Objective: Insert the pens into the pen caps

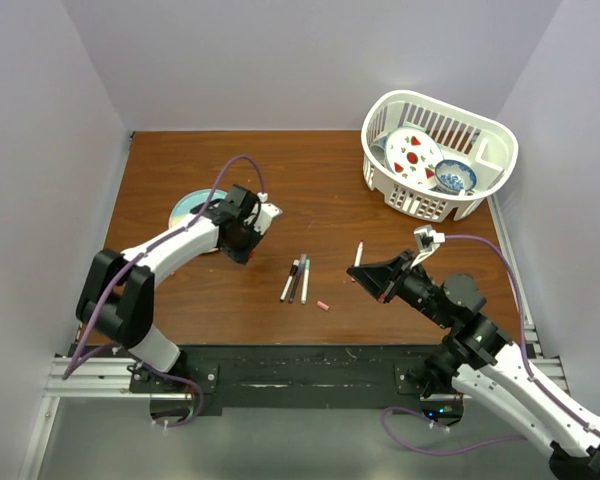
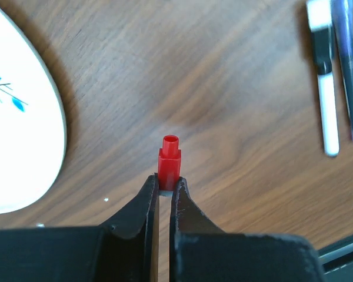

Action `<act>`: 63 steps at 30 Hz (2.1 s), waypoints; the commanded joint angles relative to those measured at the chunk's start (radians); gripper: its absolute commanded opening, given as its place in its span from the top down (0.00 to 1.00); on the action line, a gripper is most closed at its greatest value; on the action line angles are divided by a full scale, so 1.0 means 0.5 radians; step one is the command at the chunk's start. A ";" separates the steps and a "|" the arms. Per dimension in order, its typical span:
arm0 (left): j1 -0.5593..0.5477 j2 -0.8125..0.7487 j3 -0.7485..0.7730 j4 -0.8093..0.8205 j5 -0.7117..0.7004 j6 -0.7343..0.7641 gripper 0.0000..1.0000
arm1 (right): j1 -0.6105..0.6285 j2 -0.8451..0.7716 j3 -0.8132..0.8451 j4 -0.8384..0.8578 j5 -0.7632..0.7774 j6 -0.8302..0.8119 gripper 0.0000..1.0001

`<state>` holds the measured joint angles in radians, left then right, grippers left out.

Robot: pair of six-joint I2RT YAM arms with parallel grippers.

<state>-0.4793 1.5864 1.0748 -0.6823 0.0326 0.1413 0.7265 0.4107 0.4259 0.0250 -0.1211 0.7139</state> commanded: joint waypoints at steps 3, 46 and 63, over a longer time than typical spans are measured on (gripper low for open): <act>-0.051 -0.102 -0.174 0.079 0.103 0.358 1.00 | 0.004 -0.018 0.115 -0.120 0.138 -0.023 1.00; -0.293 -0.212 0.047 -0.007 -0.308 0.432 0.37 | 0.004 0.013 0.194 -0.197 0.175 -0.023 1.00; -0.302 0.214 -0.008 0.100 -0.255 0.653 0.39 | 0.004 -0.137 0.274 -0.394 0.279 -0.136 1.00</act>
<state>-0.6250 1.6756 1.0645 -0.6689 -0.0921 0.4141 0.7265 0.3515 0.5125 -0.1497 -0.0162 0.6838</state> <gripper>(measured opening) 0.619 0.070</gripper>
